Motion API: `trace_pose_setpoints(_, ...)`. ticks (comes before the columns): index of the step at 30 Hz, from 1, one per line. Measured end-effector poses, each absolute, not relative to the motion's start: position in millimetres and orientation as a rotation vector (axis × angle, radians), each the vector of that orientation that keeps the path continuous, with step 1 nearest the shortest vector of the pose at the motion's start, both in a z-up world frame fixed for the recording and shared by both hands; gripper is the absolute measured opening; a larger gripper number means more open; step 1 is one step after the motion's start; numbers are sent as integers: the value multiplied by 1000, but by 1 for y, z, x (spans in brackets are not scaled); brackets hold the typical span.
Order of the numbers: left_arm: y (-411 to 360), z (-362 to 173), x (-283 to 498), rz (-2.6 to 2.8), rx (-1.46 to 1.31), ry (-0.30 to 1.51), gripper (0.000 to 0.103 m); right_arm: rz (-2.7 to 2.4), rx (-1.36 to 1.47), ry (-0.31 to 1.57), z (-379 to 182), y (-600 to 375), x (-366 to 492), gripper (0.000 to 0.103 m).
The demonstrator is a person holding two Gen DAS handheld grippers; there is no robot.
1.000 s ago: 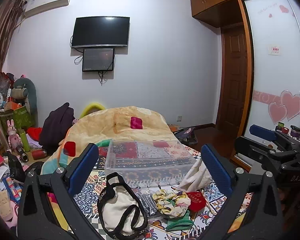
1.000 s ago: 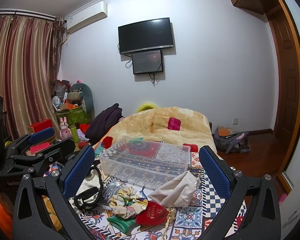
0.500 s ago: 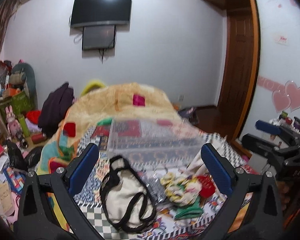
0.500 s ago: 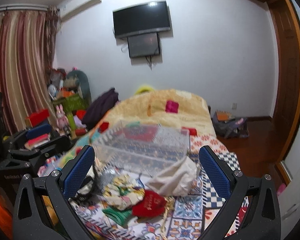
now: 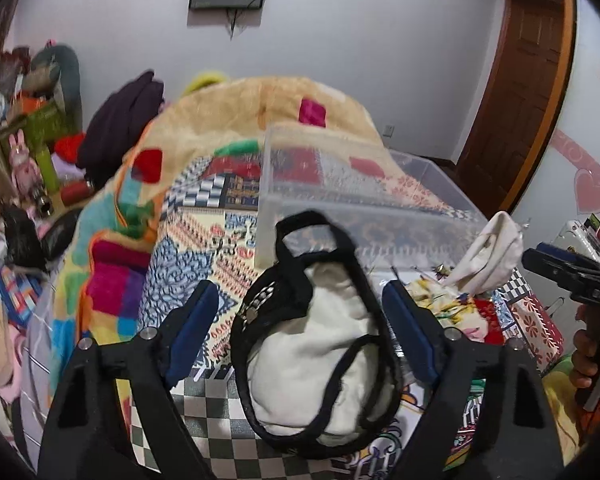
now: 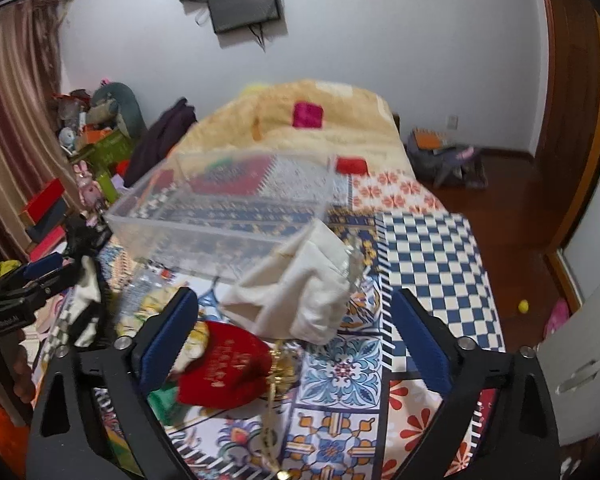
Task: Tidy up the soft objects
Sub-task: 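Grasp the cream strapped bag with the left tool while the right grasps the white cloth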
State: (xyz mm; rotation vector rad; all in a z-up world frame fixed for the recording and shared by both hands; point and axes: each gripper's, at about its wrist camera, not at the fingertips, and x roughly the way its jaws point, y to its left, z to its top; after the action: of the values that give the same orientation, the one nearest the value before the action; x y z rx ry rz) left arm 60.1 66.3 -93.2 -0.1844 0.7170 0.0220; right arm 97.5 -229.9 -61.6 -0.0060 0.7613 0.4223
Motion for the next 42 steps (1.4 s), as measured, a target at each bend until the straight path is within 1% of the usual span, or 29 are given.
trace_pose_setpoints(1,68,-96,62,20,-192,722,81,419,4,786,-67,-231,102,89)
trace_pose_setpoints(2,70,-99,63,20,-195,727,77,419,13,805,-70,-230,106,85)
trace_pose_setpoints(3,72,-102,63,20,-197,733,75,423,25,823,-73,-231,109,81)
trace_pose_setpoints(4,73,-104,64,21,-199,738,71,430,37,840,-75,-231,112,79)
trace_pose_setpoints(5,73,-106,65,21,-200,742,65,437,46,855,-78,-231,114,75)
trace_pose_setpoints(6,73,-107,66,18,-202,746,61,439,50,865,-80,-230,116,70)
trace_pose_setpoints(7,75,-110,67,12,-205,749,55,443,51,878,-82,-228,118,67)
trace_pose_setpoints(8,75,-110,68,8,-207,751,51,449,53,887,-84,-227,121,59)
trace_pose_setpoints(9,74,-111,67,11,-202,748,49,459,55,899,-85,-225,122,51)
trace_pose_setpoints(10,74,-111,67,14,-196,745,45,472,59,909,-87,-224,124,47)
trace_pose_setpoints(11,73,-110,67,17,-190,742,40,484,63,917,-88,-222,125,40)
trace_pose_setpoints(12,72,-110,66,21,-181,739,39,496,65,922,-88,-220,125,32)
trace_pose_setpoints(17,70,-101,59,24,-167,705,30,535,56,903,-87,-216,120,13)
trace_pose_setpoints(23,64,-80,49,27,-127,639,28,570,46,818,-68,-216,110,9)
trace_pose_setpoints(28,61,-54,44,24,-106,573,27,594,25,716,-40,-211,97,9)
trace_pose_setpoints(32,61,-36,44,19,-101,523,27,620,28,669,-25,-206,93,9)
trace_pose_setpoints(42,62,4,69,6,-107,432,27,653,25,555,5,-193,103,9)
